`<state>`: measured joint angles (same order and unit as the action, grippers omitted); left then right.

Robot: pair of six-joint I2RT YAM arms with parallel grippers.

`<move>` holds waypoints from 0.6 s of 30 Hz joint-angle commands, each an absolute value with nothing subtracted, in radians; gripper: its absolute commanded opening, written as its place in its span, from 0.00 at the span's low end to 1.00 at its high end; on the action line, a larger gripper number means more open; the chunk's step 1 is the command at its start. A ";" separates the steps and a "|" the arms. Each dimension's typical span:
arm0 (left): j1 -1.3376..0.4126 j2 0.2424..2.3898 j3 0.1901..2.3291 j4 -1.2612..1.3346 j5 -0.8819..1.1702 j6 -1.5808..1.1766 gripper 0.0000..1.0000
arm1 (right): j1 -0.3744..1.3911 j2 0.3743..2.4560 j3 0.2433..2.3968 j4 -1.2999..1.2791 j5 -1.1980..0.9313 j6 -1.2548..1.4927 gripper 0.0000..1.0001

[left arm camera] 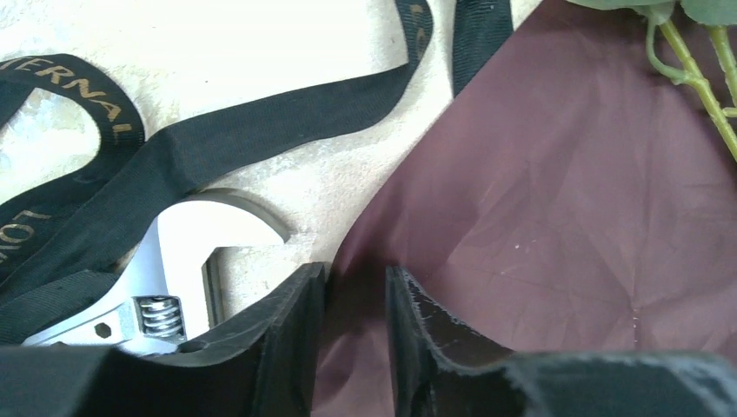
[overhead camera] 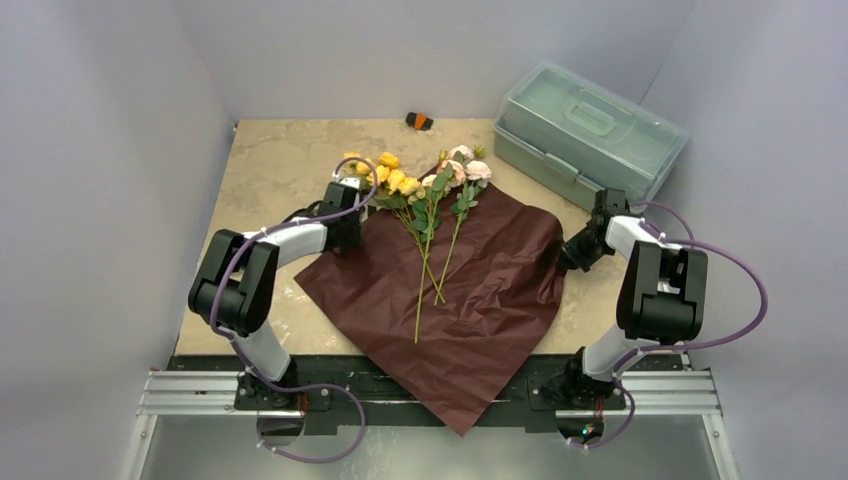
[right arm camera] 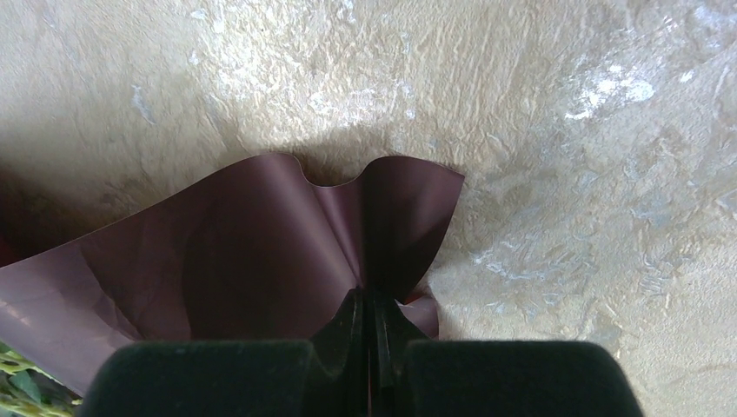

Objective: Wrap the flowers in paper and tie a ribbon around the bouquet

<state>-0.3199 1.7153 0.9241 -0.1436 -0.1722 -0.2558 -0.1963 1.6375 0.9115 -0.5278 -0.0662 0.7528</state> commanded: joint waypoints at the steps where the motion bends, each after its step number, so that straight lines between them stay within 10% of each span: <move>1: -0.344 1.779 0.907 -0.209 -0.204 -0.282 0.27 | -0.189 1.683 0.907 -0.561 -0.030 0.729 0.00; 6: -0.347 1.805 0.946 -0.218 -0.182 -0.291 0.00 | -0.188 1.680 0.906 -0.555 -0.042 0.732 0.00; 18: -0.345 1.984 1.245 -0.324 -0.229 -0.377 0.00 | -0.178 1.779 1.037 -0.553 -0.065 0.770 0.00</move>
